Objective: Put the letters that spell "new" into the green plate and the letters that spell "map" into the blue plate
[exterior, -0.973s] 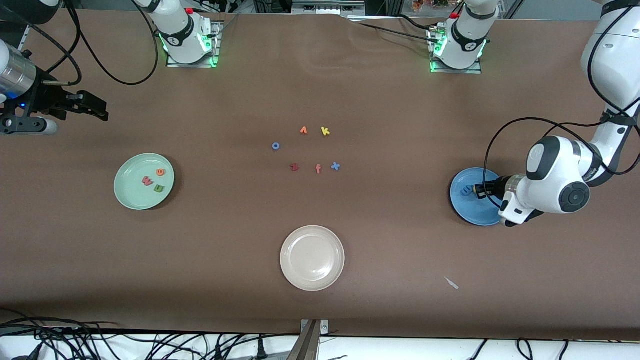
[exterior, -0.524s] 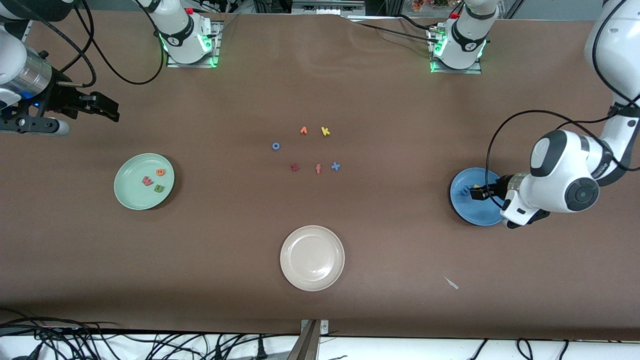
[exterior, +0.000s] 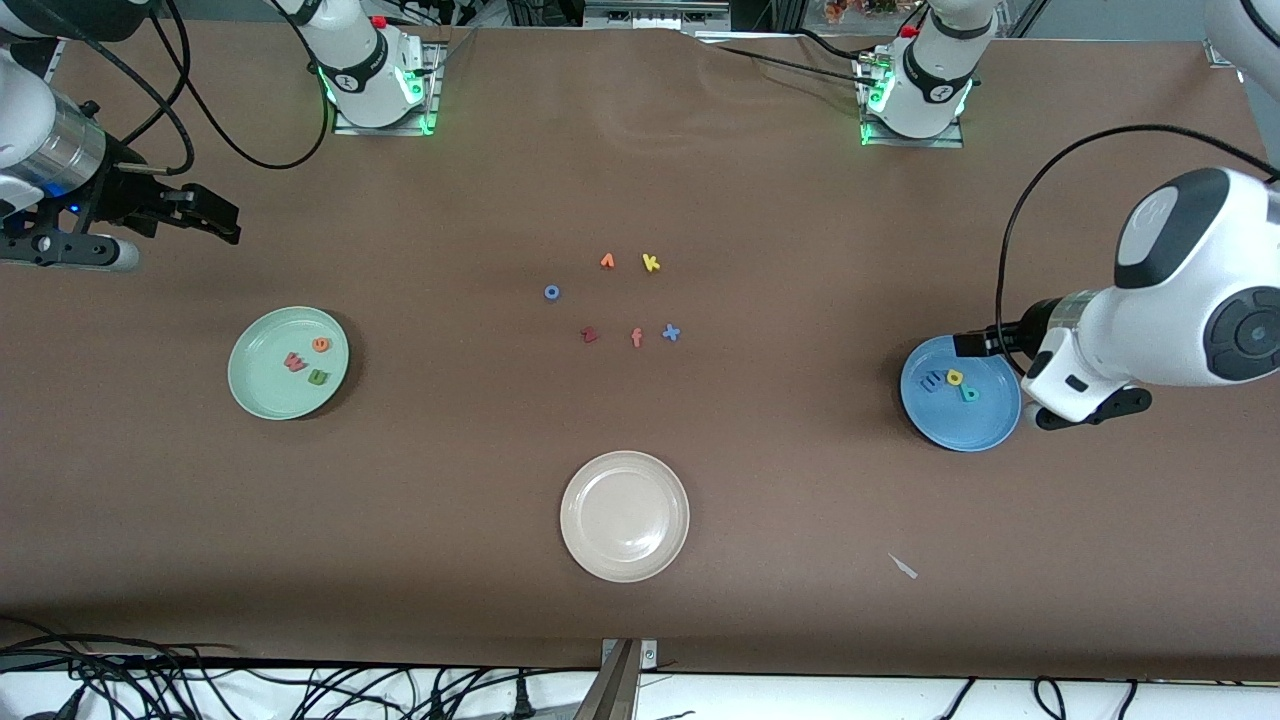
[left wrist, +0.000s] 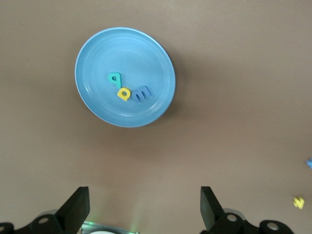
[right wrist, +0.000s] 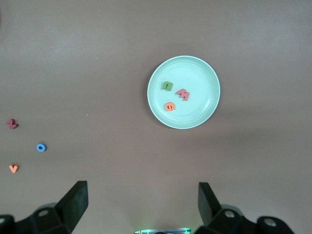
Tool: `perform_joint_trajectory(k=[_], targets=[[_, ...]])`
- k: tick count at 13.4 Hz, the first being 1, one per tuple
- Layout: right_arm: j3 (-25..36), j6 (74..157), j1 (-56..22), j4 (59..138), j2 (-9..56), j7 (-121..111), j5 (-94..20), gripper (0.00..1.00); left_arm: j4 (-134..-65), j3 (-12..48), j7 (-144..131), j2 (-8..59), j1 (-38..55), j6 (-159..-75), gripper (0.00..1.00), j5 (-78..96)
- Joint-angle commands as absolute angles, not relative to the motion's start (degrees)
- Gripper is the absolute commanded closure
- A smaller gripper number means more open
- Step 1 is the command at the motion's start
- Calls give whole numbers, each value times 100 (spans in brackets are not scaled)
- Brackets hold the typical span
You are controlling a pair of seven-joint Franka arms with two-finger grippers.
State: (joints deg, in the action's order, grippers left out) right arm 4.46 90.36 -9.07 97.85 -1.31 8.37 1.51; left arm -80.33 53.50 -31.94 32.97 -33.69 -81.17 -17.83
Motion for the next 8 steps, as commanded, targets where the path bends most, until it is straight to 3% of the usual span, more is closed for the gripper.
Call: perform_joint_trajectory(k=[1,4,8], targets=[[457,8965,-888,9686,-123,896,176,0,-7796,5511,-3085,3279,-3366,-7840,0,-1854],[466,8982,-888,9686,-123,896,184,0,-7323,5511,-2559,3146,-3331,-7419,0,-1828],[466,9000,-888,9677,-123,896,185,0,-7181,5388,-2074,2742,-3094,-7286,0,-1811]])
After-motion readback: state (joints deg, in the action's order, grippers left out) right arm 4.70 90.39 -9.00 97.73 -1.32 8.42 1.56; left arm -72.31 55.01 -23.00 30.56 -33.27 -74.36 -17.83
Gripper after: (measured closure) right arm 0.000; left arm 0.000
